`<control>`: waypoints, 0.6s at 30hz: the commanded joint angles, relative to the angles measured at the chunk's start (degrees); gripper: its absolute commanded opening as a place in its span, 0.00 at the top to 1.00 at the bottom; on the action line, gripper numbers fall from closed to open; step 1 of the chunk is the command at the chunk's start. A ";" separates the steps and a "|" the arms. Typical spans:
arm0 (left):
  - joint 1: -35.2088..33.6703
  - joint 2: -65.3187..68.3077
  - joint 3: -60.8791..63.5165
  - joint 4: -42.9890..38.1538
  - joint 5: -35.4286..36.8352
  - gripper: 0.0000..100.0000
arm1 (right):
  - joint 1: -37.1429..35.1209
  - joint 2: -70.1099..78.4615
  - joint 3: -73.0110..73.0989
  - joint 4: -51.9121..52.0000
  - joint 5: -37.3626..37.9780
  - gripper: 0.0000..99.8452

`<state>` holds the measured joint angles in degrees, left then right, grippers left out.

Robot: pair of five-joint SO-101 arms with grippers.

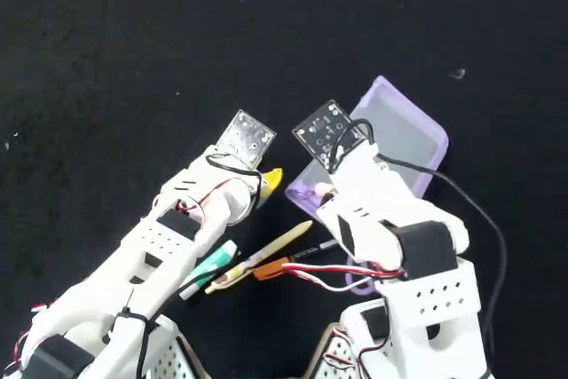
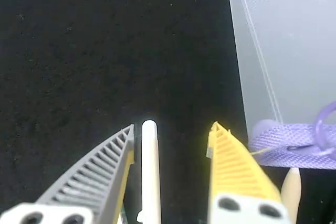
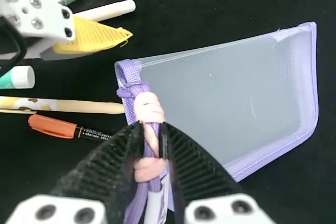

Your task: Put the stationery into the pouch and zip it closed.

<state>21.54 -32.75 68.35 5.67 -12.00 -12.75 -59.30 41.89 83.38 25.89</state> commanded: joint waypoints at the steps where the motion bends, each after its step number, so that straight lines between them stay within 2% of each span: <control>1: 1.01 -0.35 -1.01 0.09 0.35 0.77 | 0.97 0.31 -4.35 1.58 0.26 0.99; 9: 4.70 -0.26 -0.57 0.18 0.26 0.77 | 0.97 0.22 -4.70 2.02 0.18 0.99; 18: 4.97 -0.26 -0.66 0.09 0.26 0.77 | 0.97 -0.04 -4.79 2.02 0.18 0.99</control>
<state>25.67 -32.75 68.35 5.67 -12.00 -12.75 -59.30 40.22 85.14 25.89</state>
